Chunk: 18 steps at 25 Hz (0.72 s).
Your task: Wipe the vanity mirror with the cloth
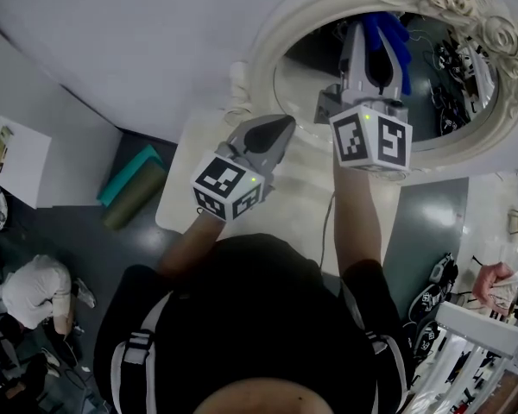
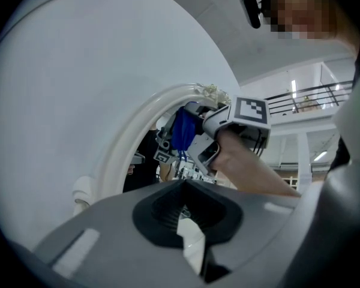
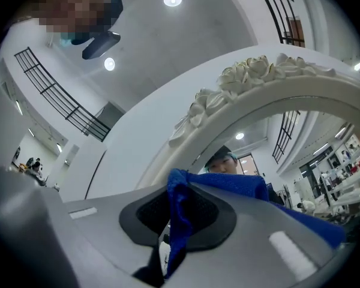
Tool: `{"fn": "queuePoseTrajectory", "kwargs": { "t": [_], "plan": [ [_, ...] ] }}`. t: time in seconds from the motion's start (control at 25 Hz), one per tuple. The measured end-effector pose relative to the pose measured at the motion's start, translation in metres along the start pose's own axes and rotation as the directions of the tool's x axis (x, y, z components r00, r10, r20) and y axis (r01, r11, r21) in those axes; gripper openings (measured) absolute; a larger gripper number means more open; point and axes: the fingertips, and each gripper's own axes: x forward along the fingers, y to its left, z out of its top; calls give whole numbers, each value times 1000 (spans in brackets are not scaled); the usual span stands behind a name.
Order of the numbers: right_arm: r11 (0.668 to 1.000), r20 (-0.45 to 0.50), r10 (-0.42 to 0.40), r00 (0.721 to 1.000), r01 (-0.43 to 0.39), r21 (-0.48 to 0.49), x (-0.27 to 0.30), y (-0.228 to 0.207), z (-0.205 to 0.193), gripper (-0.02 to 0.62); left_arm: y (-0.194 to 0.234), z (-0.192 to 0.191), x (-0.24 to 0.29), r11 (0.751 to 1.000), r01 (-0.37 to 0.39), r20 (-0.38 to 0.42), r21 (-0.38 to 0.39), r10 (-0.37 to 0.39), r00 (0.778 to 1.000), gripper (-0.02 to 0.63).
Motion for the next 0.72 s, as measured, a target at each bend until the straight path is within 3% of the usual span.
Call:
{"fn": "queuePoseTrajectory", "kwargs": {
  "t": [0.32,0.72],
  "plan": [
    [998,-16,56,998,-55,31,1,27,-32,40,12,-4,-7,999,-28,1,-15,28,1000,9],
    [985,-31,114,993,-109,137,-8,51,-78,37,23,-14,-20,998,-56,-9,-32,56,998,9]
  ]
}}
